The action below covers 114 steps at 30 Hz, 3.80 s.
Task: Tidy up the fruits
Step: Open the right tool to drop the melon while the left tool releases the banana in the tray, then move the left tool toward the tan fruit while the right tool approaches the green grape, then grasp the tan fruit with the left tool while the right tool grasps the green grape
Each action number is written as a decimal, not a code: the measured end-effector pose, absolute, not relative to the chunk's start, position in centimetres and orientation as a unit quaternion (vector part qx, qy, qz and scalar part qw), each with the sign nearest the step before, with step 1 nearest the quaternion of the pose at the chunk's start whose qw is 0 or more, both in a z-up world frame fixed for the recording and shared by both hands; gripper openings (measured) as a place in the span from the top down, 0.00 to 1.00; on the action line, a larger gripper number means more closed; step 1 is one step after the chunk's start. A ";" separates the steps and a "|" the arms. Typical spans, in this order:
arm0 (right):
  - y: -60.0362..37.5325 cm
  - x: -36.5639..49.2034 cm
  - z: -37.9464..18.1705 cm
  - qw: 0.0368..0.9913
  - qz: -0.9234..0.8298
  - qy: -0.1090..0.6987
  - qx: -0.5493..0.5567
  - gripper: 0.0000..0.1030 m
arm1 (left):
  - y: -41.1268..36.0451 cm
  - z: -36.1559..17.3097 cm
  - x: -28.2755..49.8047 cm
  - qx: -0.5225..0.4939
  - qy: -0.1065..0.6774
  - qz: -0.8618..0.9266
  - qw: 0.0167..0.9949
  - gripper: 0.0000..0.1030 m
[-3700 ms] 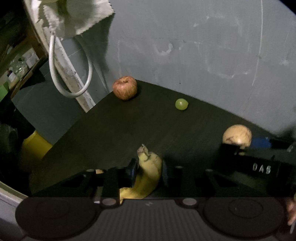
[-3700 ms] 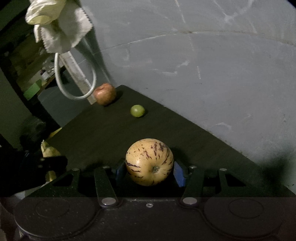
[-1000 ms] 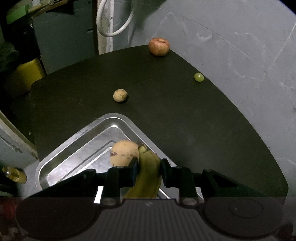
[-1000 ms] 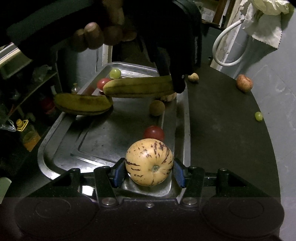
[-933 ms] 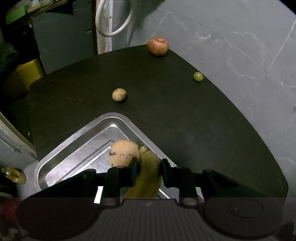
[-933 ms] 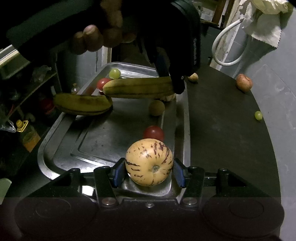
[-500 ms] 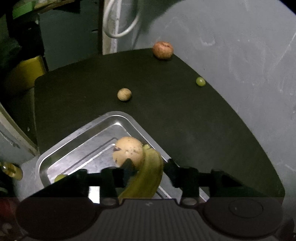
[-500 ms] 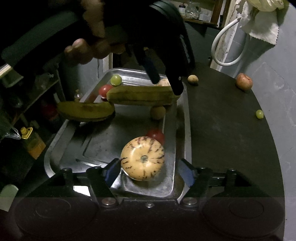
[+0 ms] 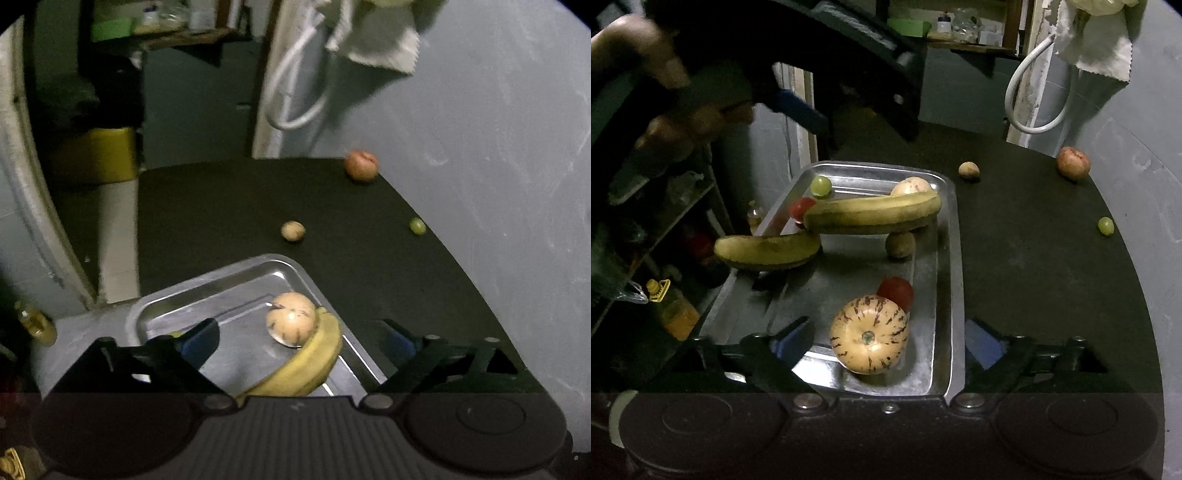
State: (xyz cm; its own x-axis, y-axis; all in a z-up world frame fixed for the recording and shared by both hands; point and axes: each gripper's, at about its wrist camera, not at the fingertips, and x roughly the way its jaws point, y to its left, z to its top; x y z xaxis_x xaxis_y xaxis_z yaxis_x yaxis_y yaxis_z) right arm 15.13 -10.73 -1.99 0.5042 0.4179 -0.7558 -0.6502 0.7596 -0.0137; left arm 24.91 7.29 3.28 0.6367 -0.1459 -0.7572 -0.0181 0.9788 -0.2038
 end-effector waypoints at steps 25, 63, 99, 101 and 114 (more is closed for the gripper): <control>-13.3 16.3 2.1 0.874 0.294 0.379 -0.075 0.01 | 10.9 2.1 12.2 -0.165 0.415 0.107 0.888 0.01; -17.9 21.5 3.6 0.923 0.104 0.370 0.018 0.01 | 10.7 3.7 16.3 -0.099 0.450 0.078 0.884 0.01; -19.8 43.0 -8.1 0.932 0.089 0.346 0.054 0.01 | 2.6 -4.9 42.2 -0.068 0.436 0.103 0.892 0.02; -19.7 43.4 -8.4 0.932 0.087 0.349 0.054 0.02 | 2.6 -5.3 42.5 -0.069 0.437 0.103 0.891 0.03; -20.0 45.1 -9.3 0.931 0.083 0.354 0.044 0.06 | 2.2 -6.9 43.5 -0.074 0.447 0.085 0.887 0.11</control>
State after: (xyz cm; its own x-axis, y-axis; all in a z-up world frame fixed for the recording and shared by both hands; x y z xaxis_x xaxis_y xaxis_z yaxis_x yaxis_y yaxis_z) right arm 45.06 -20.01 -9.32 0.7363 0.1857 -0.6507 -0.1232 0.9823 0.1409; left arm 43.52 2.22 -6.92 0.5851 0.0844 -0.8066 -0.2177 0.9744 -0.0559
